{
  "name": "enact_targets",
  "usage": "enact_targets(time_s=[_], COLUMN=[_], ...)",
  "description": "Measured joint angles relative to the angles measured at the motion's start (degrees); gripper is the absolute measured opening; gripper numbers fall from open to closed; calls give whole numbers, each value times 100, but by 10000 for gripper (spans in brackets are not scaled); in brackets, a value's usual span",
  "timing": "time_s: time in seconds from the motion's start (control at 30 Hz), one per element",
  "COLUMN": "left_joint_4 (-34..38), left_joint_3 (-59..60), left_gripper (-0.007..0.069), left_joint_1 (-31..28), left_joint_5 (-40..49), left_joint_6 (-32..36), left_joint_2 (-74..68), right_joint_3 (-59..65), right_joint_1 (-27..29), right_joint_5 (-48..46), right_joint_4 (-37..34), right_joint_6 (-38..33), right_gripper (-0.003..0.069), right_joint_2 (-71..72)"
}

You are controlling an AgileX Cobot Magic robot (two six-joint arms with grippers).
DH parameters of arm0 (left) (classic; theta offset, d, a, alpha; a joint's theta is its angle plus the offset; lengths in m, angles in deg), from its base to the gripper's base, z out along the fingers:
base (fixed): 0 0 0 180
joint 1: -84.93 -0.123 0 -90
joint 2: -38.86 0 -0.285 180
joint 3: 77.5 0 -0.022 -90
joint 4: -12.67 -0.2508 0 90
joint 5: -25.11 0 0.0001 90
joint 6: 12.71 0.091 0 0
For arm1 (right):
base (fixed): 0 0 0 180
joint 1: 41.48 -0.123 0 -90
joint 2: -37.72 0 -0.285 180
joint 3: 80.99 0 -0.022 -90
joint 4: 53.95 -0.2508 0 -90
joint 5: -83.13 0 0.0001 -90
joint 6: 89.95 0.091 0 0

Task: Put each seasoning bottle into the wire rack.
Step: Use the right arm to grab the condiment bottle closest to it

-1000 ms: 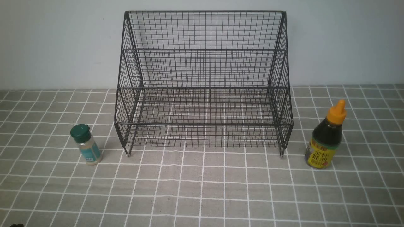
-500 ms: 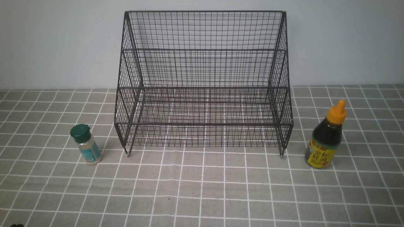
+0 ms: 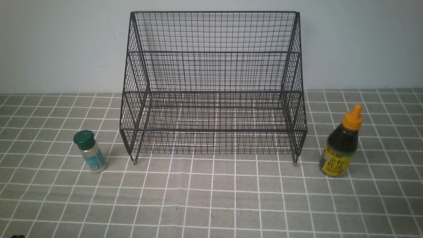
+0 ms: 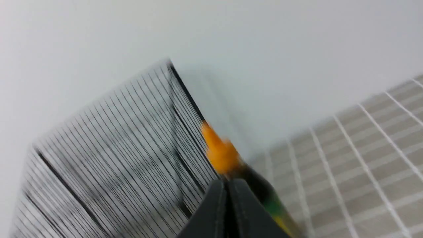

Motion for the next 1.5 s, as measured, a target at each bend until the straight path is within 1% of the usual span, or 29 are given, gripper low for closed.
enact_targets(time_s=[0.07, 0.2, 0.27, 0.37, 0.47, 0.5, 0.57, 0.6, 0.63, 0.67, 0.7, 0.77, 0.8, 0.83, 0.9, 0.97, 1.0, 1.03, 1.07, 1.1, 1.13, 1.17, 1.23, 1.3, 1.33, 1.37, 1.4, 1.47, 1.5], left_joint_4=[0, 0, 0, 0, 0, 0, 0, 0, 0, 0, 0, 0, 0, 0, 0, 0, 0, 0, 0, 0, 0, 0, 0, 0, 0, 0, 0, 0, 0], left_joint_3=[0, 0, 0, 0, 0, 0, 0, 0, 0, 0, 0, 0, 0, 0, 0, 0, 0, 0, 0, 0, 0, 0, 0, 0, 0, 0, 0, 0, 0], left_gripper=[-7, -7, -7, -7, -7, -7, -7, -7, -7, -7, -7, -7, -7, -7, -7, -7, -7, -7, -7, -7, -7, -7, -7, -7, -7, -7, -7, -7, -7], left_joint_1=[0, 0, 0, 0, 0, 0, 0, 0, 0, 0, 0, 0, 0, 0, 0, 0, 0, 0, 0, 0, 0, 0, 0, 0, 0, 0, 0, 0, 0], left_joint_5=[0, 0, 0, 0, 0, 0, 0, 0, 4, 4, 4, 4, 4, 4, 4, 4, 4, 4, 4, 4, 4, 4, 4, 4, 4, 4, 4, 4, 4], left_joint_6=[0, 0, 0, 0, 0, 0, 0, 0, 0, 0, 0, 0, 0, 0, 0, 0, 0, 0, 0, 0, 0, 0, 0, 0, 0, 0, 0, 0, 0], left_joint_2=[0, 0, 0, 0, 0, 0, 0, 0, 0, 0, 0, 0, 0, 0, 0, 0, 0, 0, 0, 0, 0, 0, 0, 0, 0, 0, 0, 0, 0], right_joint_3=[0, 0, 0, -442, -1329, -2120, -3214, -3310, -4057, -4147, -4816, -5543, -5609, -6106, -6633, -6972, -7207, -7236, -7396, -7487, -7654, -7671, -7829, -7948, -7992, -7999, -8048, -8069, -8069], right_joint_1=[0, 0, -5, -31, -126, -170, -232, -233, -238, -238, -238, -238, -238, -238, -238, -238, -238, -238, -238, -238, -238, -238, -238, -238, -238, -238, -238, -241, -241], right_joint_5=[416, 928, 1246, 956, 100, -464, -1739, -1853, -2882, -2882, -3765, -4747, -4923, -5524, -5943, -6220, -6356, -6369, -6448, -6475, -6483, -6483, -6412, -6281, -6216, -6176, -6053, -5878, -5862], right_joint_4=[-222, -338, -417, -343, 122, 514, 909, 929, 1042, 1053, 1075, 1057, 1056, 984, 889, 836, 799, 798, 769, 754, 703, 699, 671, 637, 621, 621, 610, 590, 579], right_joint_6=[1, 19, 180, 350, 284, 179, -102, -132, -397, -431, -721, -1034, -1063, -1263, -1480, -1746, -1904, -1949, -2055, -2111, -2164, -2164, -2200, -2221, -2226, -2226, -2234, -2238, -2238], right_gripper=[-14, -14, -14, -14, -14, -14, -14, -14, -14, -14, -14, -14, -14, -9, 5, 32, 63, 68, 108, 128, 195, 202, 301, 381, 410, 416, 472, 518, 523], right_joint_2=[0, 0, 0, -8, -330, -664, -1556, -1556, -2317, -2402, -2998, -3838, -4005, -4649, -5326, -5953, -6338, -6458, -6853, -7009, -7391, -7480, -7931, -8305, -8480, -8514, -8778, -9141, -9169])
